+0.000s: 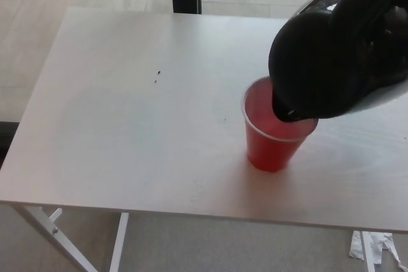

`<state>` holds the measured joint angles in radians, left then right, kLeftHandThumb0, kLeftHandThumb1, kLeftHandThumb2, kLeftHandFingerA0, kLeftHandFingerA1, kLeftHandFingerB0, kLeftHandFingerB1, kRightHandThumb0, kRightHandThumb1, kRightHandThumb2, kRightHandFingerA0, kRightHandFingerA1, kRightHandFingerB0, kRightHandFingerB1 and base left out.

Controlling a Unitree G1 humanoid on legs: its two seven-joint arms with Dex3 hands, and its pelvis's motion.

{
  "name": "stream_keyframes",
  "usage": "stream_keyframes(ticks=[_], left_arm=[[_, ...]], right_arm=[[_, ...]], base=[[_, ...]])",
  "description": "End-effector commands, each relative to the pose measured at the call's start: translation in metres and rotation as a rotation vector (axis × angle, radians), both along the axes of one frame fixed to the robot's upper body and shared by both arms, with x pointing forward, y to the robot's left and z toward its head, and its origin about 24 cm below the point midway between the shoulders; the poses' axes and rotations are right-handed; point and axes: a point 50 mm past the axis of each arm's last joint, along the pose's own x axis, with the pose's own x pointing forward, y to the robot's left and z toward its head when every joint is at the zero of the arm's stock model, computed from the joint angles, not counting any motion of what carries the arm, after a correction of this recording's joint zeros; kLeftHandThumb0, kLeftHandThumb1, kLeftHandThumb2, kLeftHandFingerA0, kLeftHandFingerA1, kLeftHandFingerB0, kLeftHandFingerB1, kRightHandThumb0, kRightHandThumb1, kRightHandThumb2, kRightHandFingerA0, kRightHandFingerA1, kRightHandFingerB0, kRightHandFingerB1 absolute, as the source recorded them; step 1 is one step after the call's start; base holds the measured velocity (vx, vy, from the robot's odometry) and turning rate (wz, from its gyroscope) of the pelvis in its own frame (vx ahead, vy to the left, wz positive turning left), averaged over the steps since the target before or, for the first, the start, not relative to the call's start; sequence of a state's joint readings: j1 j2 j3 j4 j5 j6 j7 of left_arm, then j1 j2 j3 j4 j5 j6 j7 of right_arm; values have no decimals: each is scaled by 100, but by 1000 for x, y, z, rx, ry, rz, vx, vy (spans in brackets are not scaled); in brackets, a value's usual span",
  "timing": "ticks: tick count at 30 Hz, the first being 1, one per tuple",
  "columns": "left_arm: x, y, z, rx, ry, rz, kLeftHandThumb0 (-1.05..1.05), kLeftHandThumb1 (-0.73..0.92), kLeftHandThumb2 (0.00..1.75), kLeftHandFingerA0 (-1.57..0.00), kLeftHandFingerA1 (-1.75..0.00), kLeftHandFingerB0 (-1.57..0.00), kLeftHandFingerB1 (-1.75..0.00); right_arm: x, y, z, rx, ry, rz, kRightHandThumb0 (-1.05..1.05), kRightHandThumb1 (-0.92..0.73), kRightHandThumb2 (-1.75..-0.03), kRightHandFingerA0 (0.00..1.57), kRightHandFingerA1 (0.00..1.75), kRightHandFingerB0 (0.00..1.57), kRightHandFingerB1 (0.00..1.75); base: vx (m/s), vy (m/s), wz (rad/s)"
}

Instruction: The robot uses its right hand to lift up a kettle kept on the middle of the desk by its handle and tilt it into a glass kept next to it to pour out water

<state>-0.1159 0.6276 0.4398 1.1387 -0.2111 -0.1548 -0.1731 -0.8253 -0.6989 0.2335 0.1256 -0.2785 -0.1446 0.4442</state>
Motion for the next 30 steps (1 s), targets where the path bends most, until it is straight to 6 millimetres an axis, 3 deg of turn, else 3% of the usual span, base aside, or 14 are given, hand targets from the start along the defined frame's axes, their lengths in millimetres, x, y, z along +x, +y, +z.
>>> stream_keyframes(ticks=[1, 2, 3, 4, 5, 11, 12, 13, 15, 17, 24, 28, 29, 30], left_arm=[[1, 5, 8, 40, -2, -5, -77, 76, 63, -81, -59, -56, -53], [2, 5, 9, 38, 1, -6, -74, 76, 63, -79, -56, -58, -51], [2, 5, 9, 39, 4, -7, -79, 60, 85, -76, -63, -54, -57], [2, 5, 9, 41, 5, -12, -75, 76, 62, -79, -56, -57, -51], [2, 5, 9, 42, 6, -16, -75, 76, 62, -79, -56, -57, -51], [3, 5, 9, 29, -13, -5, -74, 75, 62, -79, -58, -57, -51], [3, 5, 9, 29, -13, -5, -74, 75, 62, -79, -58, -57, -51], [2, 5, 8, 38, 1, -6, -75, 75, 63, -80, -57, -58, -51], [2, 5, 8, 46, 10, -18, -75, 76, 63, -80, -57, -57, -51], [2, 4, 8, 43, -1, -16, -77, 75, 63, -80, -59, -57, -53], [-2, 5, 7, 34, 0, -12, -82, 59, 83, -75, -63, -54, -57], [-4, 5, 5, 21, -2, 3, -76, 75, 62, -77, -59, -56, -53], [-5, 5, 5, 23, -2, -3, -79, 75, 62, -77, -60, -56, -54], [-5, 5, 5, 21, -1, -1, -77, 74, 63, -76, -58, -54, -52]], right_arm=[[-6, 16, -12, -143, -10, 52, -10, -52, -88, 84, 175, 64, 169], [-7, 18, -12, -140, -28, 72, -8, -48, -104, 86, 175, 67, 175], [-8, 18, -13, -140, -40, 81, -18, -44, -106, 118, 140, 102, 132], [-8, 18, -14, -144, -46, 80, -10, -48, -104, 87, 175, 67, 175], [-9, 18, -14, -142, -44, 78, -20, -44, -105, 117, 141, 101, 131], [-8, 17, -13, -136, -30, 56, -21, -46, -101, 116, 140, 99, 131], [-8, 17, -13, -136, -31, 56, -21, -46, -101, 116, 140, 99, 131], [-8, 18, -13, -138, -33, 52, -11, -52, -93, 85, 175, 65, 175], [-7, 18, -12, -145, -37, 31, -9, -47, -100, 88, 175, 68, 171], [-6, 18, -11, -155, -48, 20, -10, -47, -95, 88, 173, 79, 133], [-5, 14, -9, -149, -33, -7, -12, -53, -88, 87, 175, 65, 169], [-2, 6, -11, -115, -39, -34, -12, -50, -99, 86, 175, 67, 175], [-1, 3, -12, -106, -30, -48, -21, -45, -107, 116, 139, 101, 131], [1, -2, -12, -87, -20, -71, -16, -49, -105, 86, 175, 64, 175]], base=[[0, 0, 0], [0, 0, 0], [0, 0, 0], [0, 0, 0], [0, 0, 0], [0, 0, 0], [0, 0, 0], [0, 0, 0], [0, 0, 0], [0, 0, 0], [0, 0, 0], [0, 0, 0], [0, 0, 0], [0, 0, 0]])
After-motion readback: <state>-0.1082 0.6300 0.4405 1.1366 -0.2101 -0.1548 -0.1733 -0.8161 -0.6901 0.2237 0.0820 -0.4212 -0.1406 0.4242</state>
